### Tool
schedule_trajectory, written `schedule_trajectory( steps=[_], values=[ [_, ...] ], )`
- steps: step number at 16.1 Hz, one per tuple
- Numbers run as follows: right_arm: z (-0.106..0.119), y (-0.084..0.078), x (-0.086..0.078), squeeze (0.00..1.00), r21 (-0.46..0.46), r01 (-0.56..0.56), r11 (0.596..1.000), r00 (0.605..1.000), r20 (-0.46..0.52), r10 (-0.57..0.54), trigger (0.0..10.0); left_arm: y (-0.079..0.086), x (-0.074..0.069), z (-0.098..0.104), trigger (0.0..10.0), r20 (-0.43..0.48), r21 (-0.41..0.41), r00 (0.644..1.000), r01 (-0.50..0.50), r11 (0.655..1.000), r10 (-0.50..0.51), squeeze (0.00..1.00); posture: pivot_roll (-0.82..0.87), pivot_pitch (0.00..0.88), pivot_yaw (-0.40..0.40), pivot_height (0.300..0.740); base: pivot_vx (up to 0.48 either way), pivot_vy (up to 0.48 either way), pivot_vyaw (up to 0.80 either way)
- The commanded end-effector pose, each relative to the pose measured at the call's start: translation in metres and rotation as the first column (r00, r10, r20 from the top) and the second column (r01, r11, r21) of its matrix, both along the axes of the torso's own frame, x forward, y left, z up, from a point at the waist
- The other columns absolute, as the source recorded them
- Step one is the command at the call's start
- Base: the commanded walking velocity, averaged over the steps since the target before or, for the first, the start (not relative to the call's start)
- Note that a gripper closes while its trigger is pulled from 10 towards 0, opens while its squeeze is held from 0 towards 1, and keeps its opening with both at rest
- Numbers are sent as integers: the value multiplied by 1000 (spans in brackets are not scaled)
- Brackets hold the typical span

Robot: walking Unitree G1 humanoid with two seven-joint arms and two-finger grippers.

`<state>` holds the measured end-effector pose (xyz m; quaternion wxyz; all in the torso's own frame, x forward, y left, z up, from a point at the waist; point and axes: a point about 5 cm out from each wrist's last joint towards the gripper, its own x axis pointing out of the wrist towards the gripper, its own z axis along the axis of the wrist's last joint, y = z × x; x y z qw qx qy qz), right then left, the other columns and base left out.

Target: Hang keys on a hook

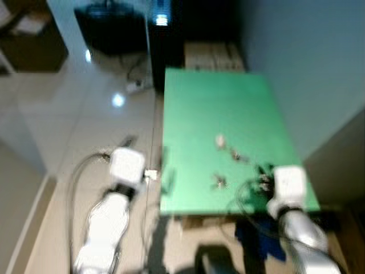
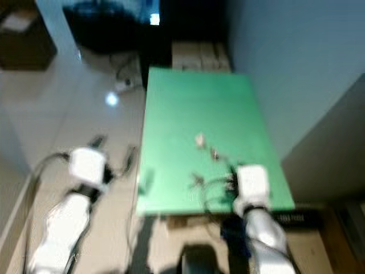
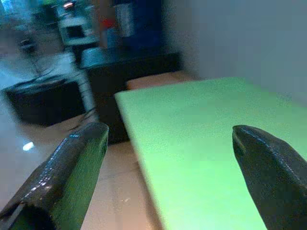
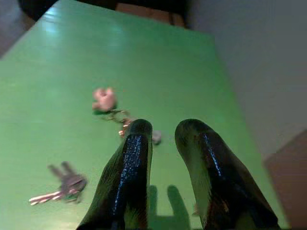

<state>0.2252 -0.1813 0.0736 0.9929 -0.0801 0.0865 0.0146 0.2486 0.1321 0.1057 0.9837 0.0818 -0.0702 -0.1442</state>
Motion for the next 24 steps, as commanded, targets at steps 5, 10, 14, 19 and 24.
schedule_trajectory(
  steps=[5,10,14,19,24],
  values=[
    [3,8,-1,0,19,-16,1000,1000,12,16,10000,10,-2,-4,10000,-5,48,1000,-29,998,29,0,-140,163,-15,740,0,-271,-800],
    [4,9,-2,0,-28,-54,998,999,-1,54,10000,11,2,-8,10000,-34,21,997,-74,997,75,0,-160,147,-12,740,0,-192,0],
    [3,21,1,0,-80,-192,978,981,-23,191,10000,11,4,-8,10000,-29,13,996,-88,996,89,0,-163,147,-12,740,0,0,0],
    [-5,27,-1,0,-90,-245,965,968,-70,240,10000,6,1,-5,10000,-23,-16,999,-36,999,36,0,-158,152,-8,740,163,0,553],
    [-9,26,-4,0,-78,-240,968,968,-89,233,10000,6,0,-8,10000,-48,-1,999,-3,1000,3,0,-160,153,-2,740,224,0,0]
  ],
)
